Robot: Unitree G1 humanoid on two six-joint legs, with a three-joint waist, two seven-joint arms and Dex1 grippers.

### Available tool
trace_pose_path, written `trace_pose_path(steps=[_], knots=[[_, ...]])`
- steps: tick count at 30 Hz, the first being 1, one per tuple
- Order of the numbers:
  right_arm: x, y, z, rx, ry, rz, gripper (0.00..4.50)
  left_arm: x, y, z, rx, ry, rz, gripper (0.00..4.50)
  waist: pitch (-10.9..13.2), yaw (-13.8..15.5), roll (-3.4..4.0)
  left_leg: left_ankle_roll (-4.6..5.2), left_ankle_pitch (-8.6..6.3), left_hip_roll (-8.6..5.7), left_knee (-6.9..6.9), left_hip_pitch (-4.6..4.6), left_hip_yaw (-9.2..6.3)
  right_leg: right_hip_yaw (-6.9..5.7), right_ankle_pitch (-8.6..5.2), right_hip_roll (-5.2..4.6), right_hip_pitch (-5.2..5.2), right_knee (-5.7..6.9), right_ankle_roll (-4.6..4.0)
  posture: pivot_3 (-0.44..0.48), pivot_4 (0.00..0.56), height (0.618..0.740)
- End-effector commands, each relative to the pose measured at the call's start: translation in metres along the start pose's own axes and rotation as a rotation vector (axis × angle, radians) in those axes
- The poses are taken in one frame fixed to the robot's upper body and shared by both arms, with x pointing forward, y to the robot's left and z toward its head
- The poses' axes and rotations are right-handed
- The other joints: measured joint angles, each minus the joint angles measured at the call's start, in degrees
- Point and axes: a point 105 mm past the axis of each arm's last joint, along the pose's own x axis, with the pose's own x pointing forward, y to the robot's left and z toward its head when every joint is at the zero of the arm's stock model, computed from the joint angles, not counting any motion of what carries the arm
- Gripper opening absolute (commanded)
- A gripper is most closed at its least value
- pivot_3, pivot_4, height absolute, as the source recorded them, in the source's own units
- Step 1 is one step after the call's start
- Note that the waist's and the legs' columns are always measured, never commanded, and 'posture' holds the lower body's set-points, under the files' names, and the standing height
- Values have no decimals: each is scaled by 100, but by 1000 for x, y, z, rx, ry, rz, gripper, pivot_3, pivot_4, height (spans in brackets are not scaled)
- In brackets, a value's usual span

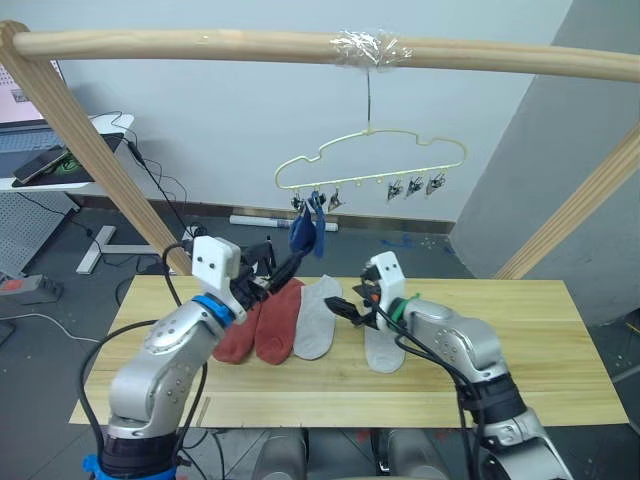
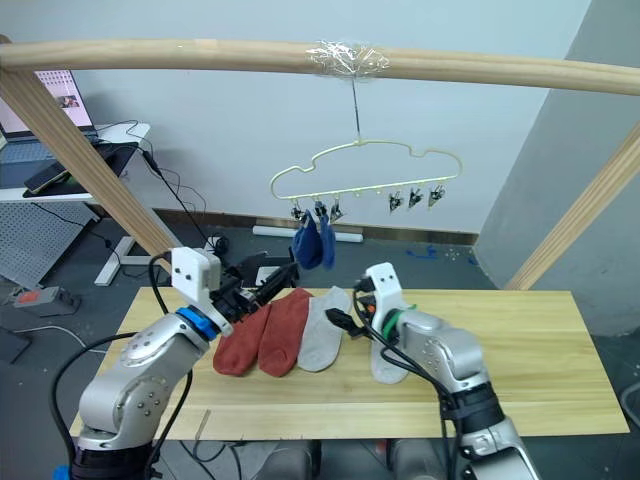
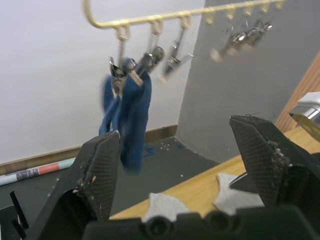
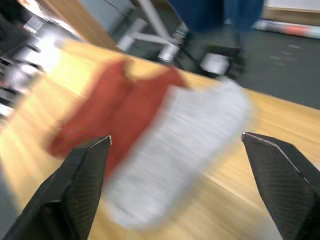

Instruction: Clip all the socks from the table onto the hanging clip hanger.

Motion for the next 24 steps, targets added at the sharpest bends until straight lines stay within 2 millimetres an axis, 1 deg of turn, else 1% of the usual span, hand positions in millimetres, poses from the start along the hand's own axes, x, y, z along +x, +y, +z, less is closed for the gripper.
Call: trace_pose_path(steps=[1,2,3,6,8,9,11,13,18,22,24], knots=[[-17,11,39,-130,-168,33,4472,12,-13,16,73,-84,-20,3891,0,-14,1,0,0,2,0,3,0,0,0,2,-1,3,0,79,133,740],[-21,11,44,-155,-193,28,4472,15,-13,16,78,-93,-15,3891,0,-20,0,1,0,3,0,5,-1,0,0,4,-1,6,0,79,133,740],[-25,9,49,-184,-217,14,4472,20,-14,19,88,-119,-6,3891,0,-22,0,1,1,4,0,6,-2,-1,0,6,-1,9,0,56,126,740],[-42,6,57,-280,-273,-9,4500,35,-20,22,127,-167,-17,3296,-4,-22,1,1,2,4,5,9,-4,-3,1,7,6,8,1,44,124,740],[-49,6,61,-306,-295,-5,4500,40,-24,20,150,-175,-25,2620,-4,-23,1,1,2,1,7,7,-1,-1,1,4,10,2,2,36,122,740],[-52,6,64,-313,-309,-7,4500,42,-23,21,166,-190,-12,2361,-4,-24,1,1,1,0,8,5,2,1,2,4,10,-2,4,27,121,740],[-57,5,70,-328,-336,-18,4500,47,-20,21,184,-204,26,1666,-4,-40,1,1,1,-1,8,6,5,4,3,1,10,-2,4,17,120,740],[-59,6,74,-337,-353,-18,4500,50,-17,19,183,-202,49,1107,-4,-43,1,1,1,-1,8,8,3,3,3,2,9,3,4,6,120,740],[-63,17,88,-350,-415,19,4500,64,-16,14,183,-201,66,1107,-4,-52,1,1,2,0,13,11,1,2,4,4,12,11,4,-4,121,740],[-63,19,94,-353,-437,22,4500,72,-10,15,161,-226,120,1107,-5,-52,0,1,2,0,21,9,2,2,6,4,15,8,8,-10,121,740],[-63,18,96,-346,-446,15,4500,75,-10,17,157,-238,121,1490,-5,-53,0,1,2,0,21,9,1,2,6,4,16,8,8,-12,122,740]])
